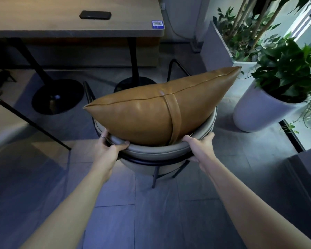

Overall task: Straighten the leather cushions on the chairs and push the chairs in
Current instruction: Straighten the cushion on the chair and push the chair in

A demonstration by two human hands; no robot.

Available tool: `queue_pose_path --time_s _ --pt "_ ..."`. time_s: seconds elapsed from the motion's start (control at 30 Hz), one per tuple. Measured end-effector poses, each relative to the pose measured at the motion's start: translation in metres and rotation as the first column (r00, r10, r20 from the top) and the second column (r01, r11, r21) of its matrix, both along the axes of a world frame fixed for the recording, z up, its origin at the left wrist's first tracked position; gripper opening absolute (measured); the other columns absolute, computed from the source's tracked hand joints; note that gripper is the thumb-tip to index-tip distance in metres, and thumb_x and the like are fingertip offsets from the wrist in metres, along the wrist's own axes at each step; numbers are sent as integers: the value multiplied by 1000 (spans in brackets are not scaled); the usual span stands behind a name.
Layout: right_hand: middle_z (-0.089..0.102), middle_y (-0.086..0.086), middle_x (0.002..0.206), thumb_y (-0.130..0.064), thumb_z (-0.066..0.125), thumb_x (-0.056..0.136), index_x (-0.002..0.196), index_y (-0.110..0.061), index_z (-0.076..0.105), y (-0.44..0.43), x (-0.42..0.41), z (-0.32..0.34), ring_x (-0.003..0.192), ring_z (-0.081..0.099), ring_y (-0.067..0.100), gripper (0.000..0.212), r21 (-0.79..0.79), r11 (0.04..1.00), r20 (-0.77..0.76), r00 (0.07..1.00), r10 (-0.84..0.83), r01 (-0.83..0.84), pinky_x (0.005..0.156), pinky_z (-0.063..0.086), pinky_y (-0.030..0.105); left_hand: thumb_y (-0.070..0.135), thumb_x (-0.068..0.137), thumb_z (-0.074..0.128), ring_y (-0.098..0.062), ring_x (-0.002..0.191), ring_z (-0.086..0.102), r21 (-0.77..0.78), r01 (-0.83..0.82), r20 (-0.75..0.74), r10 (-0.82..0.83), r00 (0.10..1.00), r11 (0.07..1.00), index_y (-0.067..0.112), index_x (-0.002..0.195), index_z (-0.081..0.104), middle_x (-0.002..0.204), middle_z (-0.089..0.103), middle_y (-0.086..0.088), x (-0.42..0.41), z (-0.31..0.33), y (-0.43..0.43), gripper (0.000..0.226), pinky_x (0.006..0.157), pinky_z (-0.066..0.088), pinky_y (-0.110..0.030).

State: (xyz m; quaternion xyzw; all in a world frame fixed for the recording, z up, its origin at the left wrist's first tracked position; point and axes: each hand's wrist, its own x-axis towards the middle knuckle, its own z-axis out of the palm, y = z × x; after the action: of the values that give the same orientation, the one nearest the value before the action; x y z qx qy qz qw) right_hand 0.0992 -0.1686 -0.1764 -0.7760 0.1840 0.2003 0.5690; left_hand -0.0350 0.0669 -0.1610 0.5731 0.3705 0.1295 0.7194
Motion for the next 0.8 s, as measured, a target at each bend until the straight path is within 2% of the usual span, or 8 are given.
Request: queue_pose_path --time_s 0.1,0.2,0.27,0.4,0.47,0.6,0.7,0.8 --pt "54 4 113 -35 77 67 113 -25 33 18 -8 -2 92 59 20 64 -19 1000 14 1000 3 -3 74 64 51 -3 83 79 -21 111 68 10 -4 -6 4 1000 1000 28 141 59 128 70 4 -6 0 20 68 84 58 -38" --pt "54 6 118 -39 76 65 115 -25 31 38 -15 -4 98 60 25 69 -18 1000 13 1000 19 -18 79 62 53 -4 82 79 -20 107 70 22 -16 -26 16 1000 1000 26 134 64 121 74 6 -11 -1 42 62 81 59 -37" --pt "53 8 121 -42 76 63 118 -26 31 53 -20 -3 100 59 28 72 -21 1000 13 1000 23 -23 84 59 55 -4 82 79 -18 103 72 30 -18 -41 19 999 999 29 129 67 116 76 8 -12 -2 58 59 79 60 -38" --pt "51 10 125 -45 74 63 121 -27 30 81 -26 -2 105 58 31 75 -7 999 16 999 35 -35 87 57 58 -4 81 80 -9 87 75 62 -3 -46 6 999 998 37 114 70 98 80 17 -14 -4 88 53 63 59 -28" --pt "50 10 128 -45 74 65 124 -27 29 94 -28 -2 107 57 32 76 -2 999 11 999 33 -33 88 57 57 -4 80 80 -6 83 75 77 2 -46 1 999 997 34 115 70 96 80 18 -13 -5 103 52 65 59 -31" --pt "50 13 129 -46 75 67 125 -26 29 120 -28 -3 108 57 34 77 -5 1000 8 1000 14 -13 88 57 57 -5 79 80 -11 88 76 77 15 -34 -13 999 997 26 120 70 97 80 14 -7 -5 133 53 65 59 -33" --pt "49 12 128 -47 73 65 125 -27 28 137 -28 -2 108 57 34 78 -15 1000 8 1000 -7 7 87 57 57 -7 78 80 -6 83 76 78 34 -13 -33 999 996 28 118 70 96 80 17 0 -3 151 54 60 60 -26" --pt "51 10 129 -48 73 64 131 -26 28 145 -27 -1 108 57 34 84 -33 999 6 999 -41 41 87 57 56 -7 77 81 -9 84 76 79 62 -15 -61 998 995 31 114 72 96 81 15 3 -5 161 53 60 60 -28"
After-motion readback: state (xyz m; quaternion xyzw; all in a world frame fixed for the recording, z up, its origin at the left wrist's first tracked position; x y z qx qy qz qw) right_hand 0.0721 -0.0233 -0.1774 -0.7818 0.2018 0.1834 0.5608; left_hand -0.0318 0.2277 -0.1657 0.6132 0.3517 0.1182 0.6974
